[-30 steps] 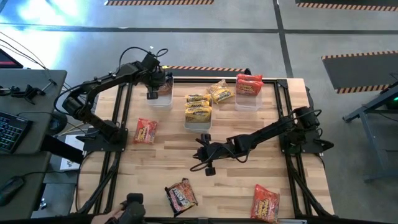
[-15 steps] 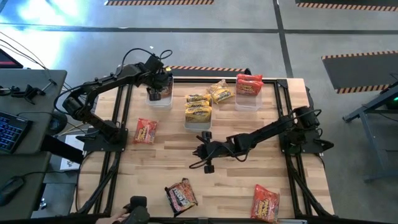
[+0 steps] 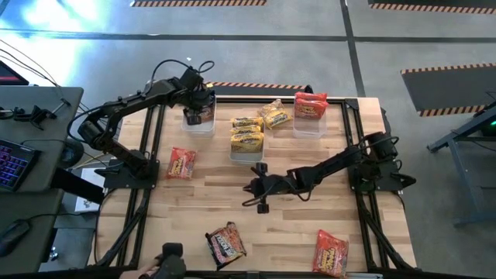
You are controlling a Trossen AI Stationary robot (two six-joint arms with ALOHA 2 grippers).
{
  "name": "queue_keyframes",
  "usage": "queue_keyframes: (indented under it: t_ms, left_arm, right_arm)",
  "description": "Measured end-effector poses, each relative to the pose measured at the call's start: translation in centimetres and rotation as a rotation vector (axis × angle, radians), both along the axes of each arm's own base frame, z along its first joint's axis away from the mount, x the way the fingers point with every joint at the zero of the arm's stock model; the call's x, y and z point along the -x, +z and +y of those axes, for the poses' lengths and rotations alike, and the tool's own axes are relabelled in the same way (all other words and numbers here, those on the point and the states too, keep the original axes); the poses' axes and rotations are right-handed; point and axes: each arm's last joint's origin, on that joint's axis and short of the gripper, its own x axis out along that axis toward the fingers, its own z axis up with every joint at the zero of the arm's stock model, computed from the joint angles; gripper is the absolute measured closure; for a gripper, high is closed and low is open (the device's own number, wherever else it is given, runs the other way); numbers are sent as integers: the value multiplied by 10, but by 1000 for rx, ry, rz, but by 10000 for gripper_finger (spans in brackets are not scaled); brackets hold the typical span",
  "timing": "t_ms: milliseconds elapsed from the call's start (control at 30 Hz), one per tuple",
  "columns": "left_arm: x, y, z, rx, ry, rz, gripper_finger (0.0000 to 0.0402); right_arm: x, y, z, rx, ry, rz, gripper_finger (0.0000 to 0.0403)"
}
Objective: Sort Maruchan noodles
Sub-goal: Put the top black noodle pack into the white bin
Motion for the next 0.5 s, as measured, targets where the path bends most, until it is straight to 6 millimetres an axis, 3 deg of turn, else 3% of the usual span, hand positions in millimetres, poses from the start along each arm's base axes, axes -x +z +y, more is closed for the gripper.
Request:
queue_keyframes:
  t_ms: [500]
  left_arm:
    - [5, 5, 2, -36, 62, -3, 331]
  right_arm:
    - [0, 0, 0, 2, 13, -1, 401]
